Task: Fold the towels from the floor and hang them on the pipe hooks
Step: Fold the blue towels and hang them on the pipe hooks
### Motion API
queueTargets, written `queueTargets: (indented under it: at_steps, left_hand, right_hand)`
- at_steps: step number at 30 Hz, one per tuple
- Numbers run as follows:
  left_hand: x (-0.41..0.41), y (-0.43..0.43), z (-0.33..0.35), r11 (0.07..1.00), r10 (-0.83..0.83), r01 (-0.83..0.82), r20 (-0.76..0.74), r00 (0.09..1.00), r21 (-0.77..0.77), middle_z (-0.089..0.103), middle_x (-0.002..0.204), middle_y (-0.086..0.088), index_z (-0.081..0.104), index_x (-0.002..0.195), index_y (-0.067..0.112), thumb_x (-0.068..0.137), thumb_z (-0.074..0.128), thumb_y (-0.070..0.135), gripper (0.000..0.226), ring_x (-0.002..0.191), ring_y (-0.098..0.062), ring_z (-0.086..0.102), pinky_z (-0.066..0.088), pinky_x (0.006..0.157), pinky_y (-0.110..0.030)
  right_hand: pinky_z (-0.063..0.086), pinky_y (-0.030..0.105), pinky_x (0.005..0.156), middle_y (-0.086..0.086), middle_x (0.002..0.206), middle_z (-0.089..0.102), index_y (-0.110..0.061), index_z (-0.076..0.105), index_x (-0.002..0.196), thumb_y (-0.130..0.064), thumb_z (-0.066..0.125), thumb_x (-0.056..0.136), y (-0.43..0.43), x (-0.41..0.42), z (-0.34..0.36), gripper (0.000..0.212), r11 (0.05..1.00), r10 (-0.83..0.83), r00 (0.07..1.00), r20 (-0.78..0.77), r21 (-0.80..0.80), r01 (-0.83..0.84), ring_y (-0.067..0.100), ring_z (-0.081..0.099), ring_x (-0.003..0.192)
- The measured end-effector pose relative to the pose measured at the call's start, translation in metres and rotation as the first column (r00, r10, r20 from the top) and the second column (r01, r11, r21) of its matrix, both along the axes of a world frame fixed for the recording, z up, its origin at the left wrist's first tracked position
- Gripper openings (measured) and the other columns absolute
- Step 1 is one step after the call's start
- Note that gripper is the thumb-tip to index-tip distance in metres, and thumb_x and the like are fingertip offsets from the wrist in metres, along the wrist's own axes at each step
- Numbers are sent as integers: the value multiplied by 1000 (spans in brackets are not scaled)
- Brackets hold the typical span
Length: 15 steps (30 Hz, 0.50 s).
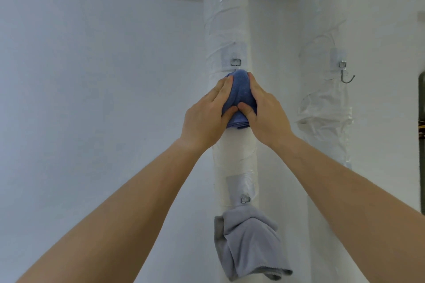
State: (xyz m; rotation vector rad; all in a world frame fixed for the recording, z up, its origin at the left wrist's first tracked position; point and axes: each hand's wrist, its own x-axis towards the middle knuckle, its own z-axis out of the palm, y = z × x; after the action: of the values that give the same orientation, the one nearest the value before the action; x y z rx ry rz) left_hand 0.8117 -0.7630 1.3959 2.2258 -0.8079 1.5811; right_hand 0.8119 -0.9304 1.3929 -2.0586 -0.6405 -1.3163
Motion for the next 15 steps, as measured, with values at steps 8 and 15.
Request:
queueTargets:
  at_steps: [8, 15]
  left_hand:
    - [-17, 1, 11, 998, -56, 59, -134, 989, 18, 26, 163, 5, 18, 158, 21, 108, 28, 32, 53, 145, -14, 33, 32, 115, -30]
    - [-32, 1, 24, 999, -52, 49, -191, 980, -22, 48, 150, 3, 35, 152, 24, 103, 40, 28, 49, 128, -20, 52, 43, 104, -33]
  right_hand:
    - [42, 35, 107, -4, 150, 48, -28, 20, 157, -29, 41, 103, -1, -24, 5, 58, 998, -42, 993, -114, -42, 38, 20, 52, 129]
    - [42, 41, 108, 2, 148, 47, -23, 22, 157, -32, 46, 101, -4, -43, 17, 61, 996, -54, 980, -193, -74, 40, 23, 51, 128]
